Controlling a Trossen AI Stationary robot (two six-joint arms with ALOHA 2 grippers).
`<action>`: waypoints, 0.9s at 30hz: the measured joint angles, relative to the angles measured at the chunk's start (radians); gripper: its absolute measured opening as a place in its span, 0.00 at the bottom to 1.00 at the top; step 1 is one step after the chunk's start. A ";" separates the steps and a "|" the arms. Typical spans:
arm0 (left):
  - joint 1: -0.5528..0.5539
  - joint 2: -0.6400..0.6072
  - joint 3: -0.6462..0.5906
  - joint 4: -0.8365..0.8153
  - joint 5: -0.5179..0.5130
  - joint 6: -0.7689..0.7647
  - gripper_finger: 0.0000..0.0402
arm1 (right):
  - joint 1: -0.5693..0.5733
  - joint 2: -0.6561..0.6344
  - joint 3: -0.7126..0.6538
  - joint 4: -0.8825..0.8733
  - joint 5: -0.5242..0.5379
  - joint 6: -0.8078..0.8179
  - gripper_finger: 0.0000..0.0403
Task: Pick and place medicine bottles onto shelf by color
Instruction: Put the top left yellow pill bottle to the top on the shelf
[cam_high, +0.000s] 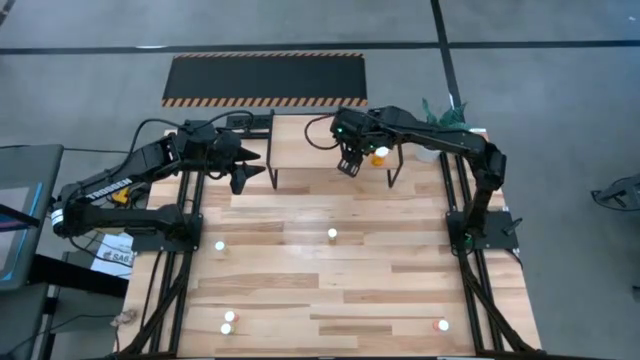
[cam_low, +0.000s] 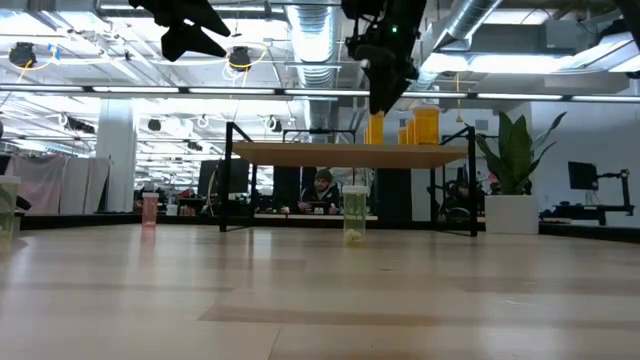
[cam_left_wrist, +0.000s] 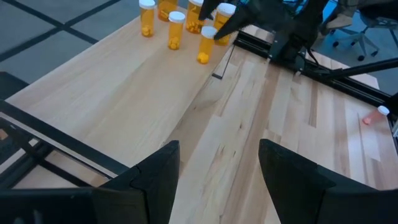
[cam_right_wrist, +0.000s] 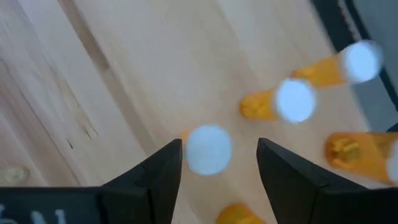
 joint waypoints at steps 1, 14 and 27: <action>0.000 0.000 0.000 0.000 0.000 0.000 0.51 | 0.000 -0.001 0.015 -0.001 0.000 0.000 0.57; -0.013 0.002 0.000 -0.175 0.048 -0.036 0.51 | 0.074 -0.001 0.377 -0.343 -0.008 -0.001 0.57; -0.301 0.018 0.001 -0.657 0.075 -0.262 0.51 | 0.319 -0.455 0.076 -0.351 -0.030 0.027 0.57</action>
